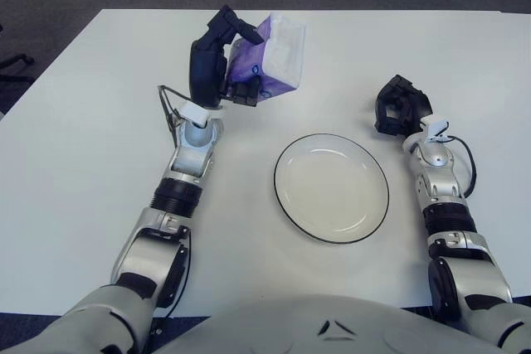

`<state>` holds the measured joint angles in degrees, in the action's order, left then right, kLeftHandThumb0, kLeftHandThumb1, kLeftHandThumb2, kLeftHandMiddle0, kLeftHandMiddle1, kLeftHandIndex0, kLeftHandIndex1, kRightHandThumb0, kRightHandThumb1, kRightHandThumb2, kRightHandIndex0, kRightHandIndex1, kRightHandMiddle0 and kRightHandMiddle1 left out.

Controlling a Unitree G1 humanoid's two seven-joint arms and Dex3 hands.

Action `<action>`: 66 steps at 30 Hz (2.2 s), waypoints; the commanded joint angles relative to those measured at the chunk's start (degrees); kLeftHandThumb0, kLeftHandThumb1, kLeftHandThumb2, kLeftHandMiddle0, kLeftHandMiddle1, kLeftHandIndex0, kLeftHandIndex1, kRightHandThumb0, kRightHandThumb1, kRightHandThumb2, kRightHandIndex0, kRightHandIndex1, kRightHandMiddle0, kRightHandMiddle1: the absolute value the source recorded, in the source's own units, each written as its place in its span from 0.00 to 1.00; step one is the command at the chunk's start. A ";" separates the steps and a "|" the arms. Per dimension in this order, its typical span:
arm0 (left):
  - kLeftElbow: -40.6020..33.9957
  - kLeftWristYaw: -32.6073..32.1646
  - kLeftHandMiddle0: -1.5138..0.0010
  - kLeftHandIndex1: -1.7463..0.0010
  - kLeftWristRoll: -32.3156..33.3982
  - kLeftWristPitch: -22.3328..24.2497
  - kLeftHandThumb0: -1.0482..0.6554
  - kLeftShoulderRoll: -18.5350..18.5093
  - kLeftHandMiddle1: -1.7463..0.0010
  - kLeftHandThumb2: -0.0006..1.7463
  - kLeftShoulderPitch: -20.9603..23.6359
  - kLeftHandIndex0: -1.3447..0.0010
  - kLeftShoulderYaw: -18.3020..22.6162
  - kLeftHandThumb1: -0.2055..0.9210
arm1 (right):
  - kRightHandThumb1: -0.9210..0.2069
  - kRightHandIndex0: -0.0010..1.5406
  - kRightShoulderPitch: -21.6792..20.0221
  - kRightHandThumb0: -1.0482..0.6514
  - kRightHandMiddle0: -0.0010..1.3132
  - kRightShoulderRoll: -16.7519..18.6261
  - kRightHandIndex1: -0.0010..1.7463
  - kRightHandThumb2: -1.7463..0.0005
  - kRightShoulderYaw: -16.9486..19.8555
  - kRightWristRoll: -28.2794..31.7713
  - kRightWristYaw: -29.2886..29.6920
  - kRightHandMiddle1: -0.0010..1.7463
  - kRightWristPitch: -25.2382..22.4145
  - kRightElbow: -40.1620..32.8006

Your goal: Put the tissue paper into the plate.

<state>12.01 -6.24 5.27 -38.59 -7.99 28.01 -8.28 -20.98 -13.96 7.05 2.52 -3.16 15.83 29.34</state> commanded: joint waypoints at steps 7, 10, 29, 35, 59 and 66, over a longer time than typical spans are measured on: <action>-6.09 8.62 0.50 0.00 5.12 5.00 0.94 4.33 0.00 0.88 -1.89 0.25 -1.12 0.30 | 0.49 0.83 7.71 0.34 0.44 3.11 1.00 0.29 -0.88 -0.58 0.60 1.00 0.09 4.78; -9.38 10.44 0.50 0.00 5.20 7.42 0.94 5.81 0.00 0.88 -3.77 0.25 -2.96 0.30 | 0.49 0.83 7.66 0.34 0.44 3.13 1.00 0.28 -0.98 -0.60 0.55 1.00 0.16 4.82; -16.80 17.05 0.50 0.00 -2.38 13.76 0.93 6.62 0.00 0.88 -6.93 0.27 -6.25 0.30 | 0.53 0.82 6.44 0.33 0.47 3.80 1.00 0.25 -1.60 -2.79 4.21 1.00 -1.72 5.41; -18.06 22.12 0.48 0.00 -0.47 16.14 0.95 5.29 0.00 0.91 -7.13 0.28 -7.87 0.27 | 0.55 0.81 5.68 0.33 0.48 3.42 1.00 0.24 -2.04 -3.34 5.15 1.00 -2.16 6.61; -12.29 29.26 0.47 0.00 -4.36 11.26 0.95 7.50 0.00 0.92 -8.26 0.24 -14.12 0.25 | 0.53 0.83 4.36 0.33 0.46 3.18 1.00 0.26 -1.70 -2.77 3.06 1.00 -0.29 9.68; -13.88 31.22 0.49 0.00 -2.62 13.21 0.94 7.91 0.00 0.89 -8.87 0.25 -15.48 0.29 | 0.52 0.83 4.48 0.34 0.46 3.05 1.00 0.26 -1.94 -3.38 3.19 1.00 -0.57 9.28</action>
<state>-0.39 23.63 1.17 -26.09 -0.43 19.66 -23.11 -23.61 -12.95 6.18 0.07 0.09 16.51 33.14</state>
